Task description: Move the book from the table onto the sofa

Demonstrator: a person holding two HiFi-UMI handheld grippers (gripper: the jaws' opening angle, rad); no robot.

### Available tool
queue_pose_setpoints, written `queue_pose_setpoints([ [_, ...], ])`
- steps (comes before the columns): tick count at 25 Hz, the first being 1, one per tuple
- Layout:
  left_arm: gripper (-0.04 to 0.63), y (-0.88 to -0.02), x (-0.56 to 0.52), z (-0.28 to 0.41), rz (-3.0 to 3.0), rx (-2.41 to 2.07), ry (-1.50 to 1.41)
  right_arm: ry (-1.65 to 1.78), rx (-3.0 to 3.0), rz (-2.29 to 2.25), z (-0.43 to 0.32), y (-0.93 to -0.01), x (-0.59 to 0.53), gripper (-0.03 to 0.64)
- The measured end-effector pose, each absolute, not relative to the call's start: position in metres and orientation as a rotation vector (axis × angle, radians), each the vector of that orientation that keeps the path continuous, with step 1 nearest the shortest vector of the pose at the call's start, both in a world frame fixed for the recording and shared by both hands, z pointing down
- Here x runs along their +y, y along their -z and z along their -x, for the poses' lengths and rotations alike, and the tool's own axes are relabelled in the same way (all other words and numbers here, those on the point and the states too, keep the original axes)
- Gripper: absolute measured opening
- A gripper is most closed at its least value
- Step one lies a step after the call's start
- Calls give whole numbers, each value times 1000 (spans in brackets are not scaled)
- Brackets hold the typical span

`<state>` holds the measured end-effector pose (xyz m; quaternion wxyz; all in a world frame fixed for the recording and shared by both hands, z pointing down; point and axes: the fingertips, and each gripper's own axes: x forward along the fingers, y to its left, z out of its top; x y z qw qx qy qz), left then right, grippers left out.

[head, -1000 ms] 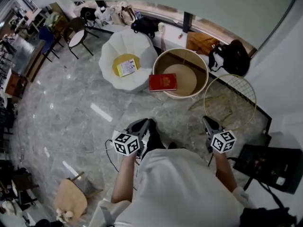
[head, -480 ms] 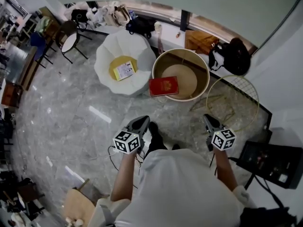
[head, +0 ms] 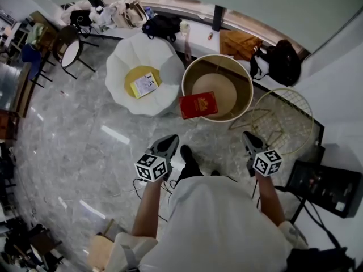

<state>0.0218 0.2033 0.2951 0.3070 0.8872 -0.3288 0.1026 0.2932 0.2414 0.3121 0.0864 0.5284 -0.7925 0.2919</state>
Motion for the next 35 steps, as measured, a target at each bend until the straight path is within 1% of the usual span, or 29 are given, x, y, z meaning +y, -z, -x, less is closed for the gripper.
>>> queue_pose_setpoints([
  [10, 2, -316, 139, 14, -2354, -745, -290, -856, -2330, -1600, -231, -322, 181, 43],
  [14, 2, -320, 120, 21, -2359, -711, -282, -866, -2294, -1629, -220, -326, 166, 44],
  [24, 2, -339, 107, 36, -2319, -690, -311, -887, -2220, -1625, -212, -342, 150, 44],
  [29, 2, -350, 102, 28, -2297, -685, -324, -844, -2195, -1612, -223, -350, 134, 44],
  [35, 2, -367, 87, 10, -2257, -718, -333, -878, -2199, -1547, -241, -372, 112, 44],
])
